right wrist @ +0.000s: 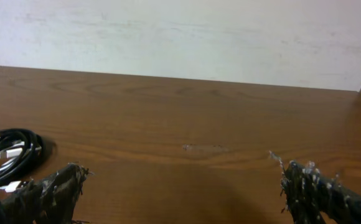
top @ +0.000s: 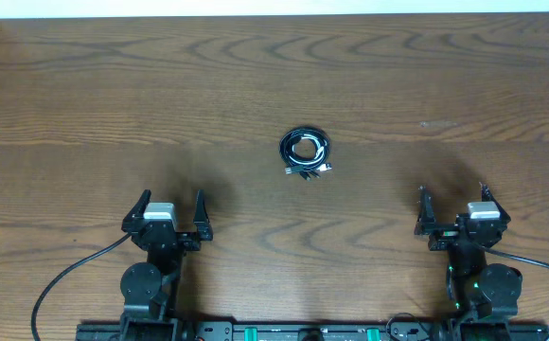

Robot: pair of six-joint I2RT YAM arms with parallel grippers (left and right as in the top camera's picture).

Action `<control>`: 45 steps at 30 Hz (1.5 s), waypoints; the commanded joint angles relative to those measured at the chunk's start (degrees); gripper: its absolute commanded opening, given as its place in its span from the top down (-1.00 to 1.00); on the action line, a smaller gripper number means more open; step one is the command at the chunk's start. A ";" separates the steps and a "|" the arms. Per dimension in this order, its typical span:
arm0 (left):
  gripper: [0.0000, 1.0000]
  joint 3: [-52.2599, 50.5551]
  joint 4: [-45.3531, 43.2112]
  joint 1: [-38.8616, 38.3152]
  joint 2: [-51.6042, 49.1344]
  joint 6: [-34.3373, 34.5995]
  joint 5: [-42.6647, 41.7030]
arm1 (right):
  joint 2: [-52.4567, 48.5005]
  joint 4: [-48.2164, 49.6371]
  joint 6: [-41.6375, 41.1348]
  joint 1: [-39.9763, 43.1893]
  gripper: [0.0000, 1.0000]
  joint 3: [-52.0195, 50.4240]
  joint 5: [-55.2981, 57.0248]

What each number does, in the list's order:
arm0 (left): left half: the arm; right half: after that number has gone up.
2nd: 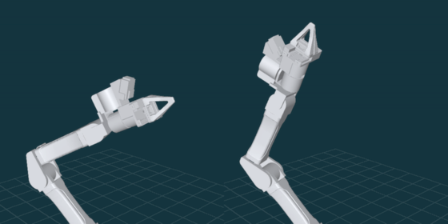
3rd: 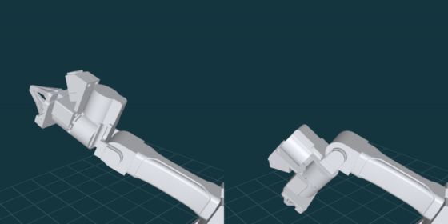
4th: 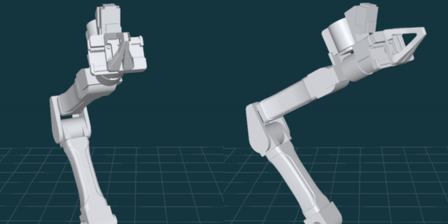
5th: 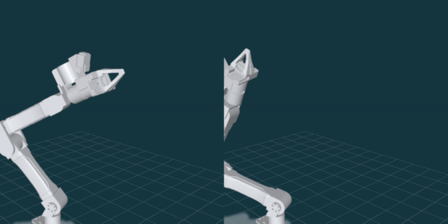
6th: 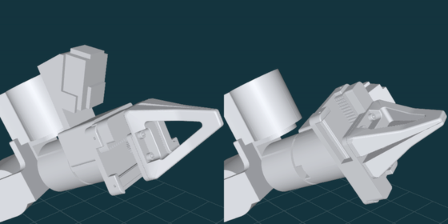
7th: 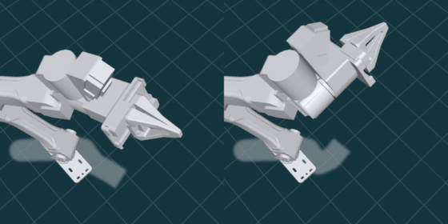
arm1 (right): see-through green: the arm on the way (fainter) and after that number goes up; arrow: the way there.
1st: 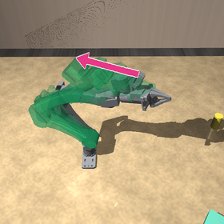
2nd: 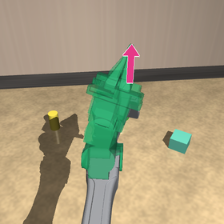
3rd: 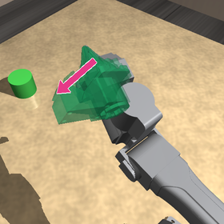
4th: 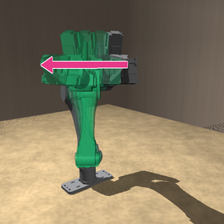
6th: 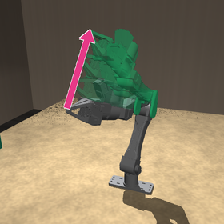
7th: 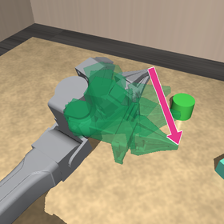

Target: Untangle cables

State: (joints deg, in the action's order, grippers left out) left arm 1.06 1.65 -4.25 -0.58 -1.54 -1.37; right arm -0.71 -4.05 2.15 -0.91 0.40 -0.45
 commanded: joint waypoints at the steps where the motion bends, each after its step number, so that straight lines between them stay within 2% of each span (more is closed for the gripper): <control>1: -0.95 -0.83 2.56 -0.22 0.35 -0.35 1.84 | 0.33 -0.28 0.26 0.22 -0.98 -0.09 0.04; 28: -0.96 -0.83 2.58 -0.22 0.35 -0.35 1.84 | 0.33 -0.26 0.28 0.22 -0.99 -0.09 0.07; 33: -0.96 -0.83 2.54 -0.22 0.35 -0.26 1.75 | 0.33 3.56 0.46 0.22 -0.98 -0.09 0.87; 38: -0.96 -0.83 1.53 -0.22 0.35 0.33 -10.01 | 0.33 8.79 0.48 0.22 -0.99 -0.09 -1.84; 41: -0.95 -0.81 0.87 -0.22 0.31 0.33 -11.85 | 0.33 12.90 -0.85 0.20 -0.98 -0.09 -6.38; 45: -0.96 0.00 -6.75 -0.22 0.31 0.33 -17.46 | 0.33 20.09 -2.54 0.20 -0.98 -0.09 -16.31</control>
State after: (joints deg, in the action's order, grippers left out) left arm 0.97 -2.15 -4.25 -0.62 -1.48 -11.86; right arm -0.71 13.19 1.23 -0.91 0.38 -8.05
